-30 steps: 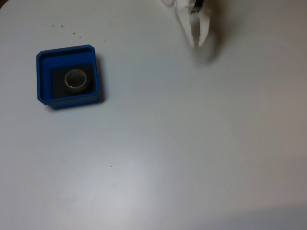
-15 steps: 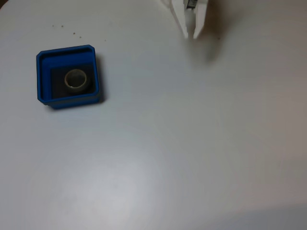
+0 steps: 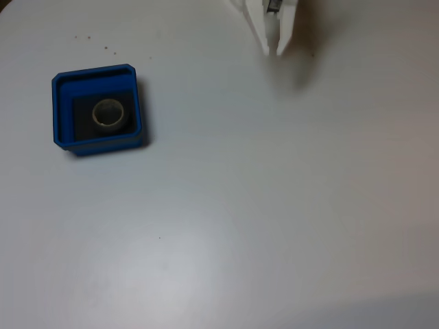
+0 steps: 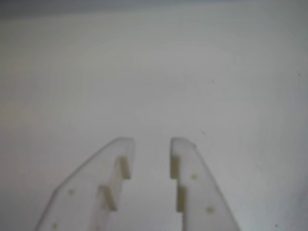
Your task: Pick the black tape roll and drop it in the blue box
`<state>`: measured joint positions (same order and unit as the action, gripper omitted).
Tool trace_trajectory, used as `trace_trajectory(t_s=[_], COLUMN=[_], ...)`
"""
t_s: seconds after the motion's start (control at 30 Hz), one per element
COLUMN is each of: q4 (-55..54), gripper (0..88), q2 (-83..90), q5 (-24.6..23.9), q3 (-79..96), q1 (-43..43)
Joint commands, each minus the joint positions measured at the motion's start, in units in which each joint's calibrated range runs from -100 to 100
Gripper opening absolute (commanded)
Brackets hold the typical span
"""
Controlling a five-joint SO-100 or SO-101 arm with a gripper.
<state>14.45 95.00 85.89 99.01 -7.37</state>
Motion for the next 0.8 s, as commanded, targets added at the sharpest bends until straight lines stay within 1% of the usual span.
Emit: trace_trajectory(t_s=[0.0,0.27,0.43,0.77], q4=[-1.4,-1.7,-4.6,-4.2], gripper=[1.0,1.0,1.0,1.0], q2=[4.6,4.7,4.7,4.0], q5=[0.1,0.1,0.1,0.1], q3=[0.9,0.9,0.9,0.8], q1=[0.1,0.4,0.4,0.2])
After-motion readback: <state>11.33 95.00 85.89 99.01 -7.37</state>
